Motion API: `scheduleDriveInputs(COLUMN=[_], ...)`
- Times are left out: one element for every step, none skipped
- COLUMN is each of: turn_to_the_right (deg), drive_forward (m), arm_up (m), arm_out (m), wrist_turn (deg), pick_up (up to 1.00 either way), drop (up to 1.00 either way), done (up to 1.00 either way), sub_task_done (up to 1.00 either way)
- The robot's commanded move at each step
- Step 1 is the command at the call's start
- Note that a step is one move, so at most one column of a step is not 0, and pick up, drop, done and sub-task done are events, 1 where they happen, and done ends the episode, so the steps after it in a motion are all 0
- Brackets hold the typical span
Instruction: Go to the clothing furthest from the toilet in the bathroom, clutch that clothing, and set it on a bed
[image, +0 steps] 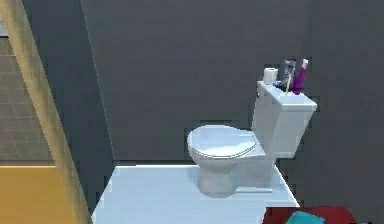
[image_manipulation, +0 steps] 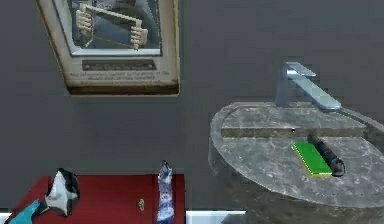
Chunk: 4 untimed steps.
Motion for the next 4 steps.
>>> scheduleDriveInputs(turn_to_the_right=[0.0,3.0,0.0,45.0], drive_forward=[0.6,0.0,0.3,0.0], arm_up=[0.0,0.0,0.0,0.0], arm_out=[0.0,0.0,0.0,0.0], wrist_turn=[0.0,0.0,0.0,0.0], pick_up=[0.0,0.0,0.0,0.0], drop=[0.0,0.0,0.0,0.0], done=[0.0,0.0,0.0,0.0], sub_task_done=[0.0,0.0,0.0,0.0])
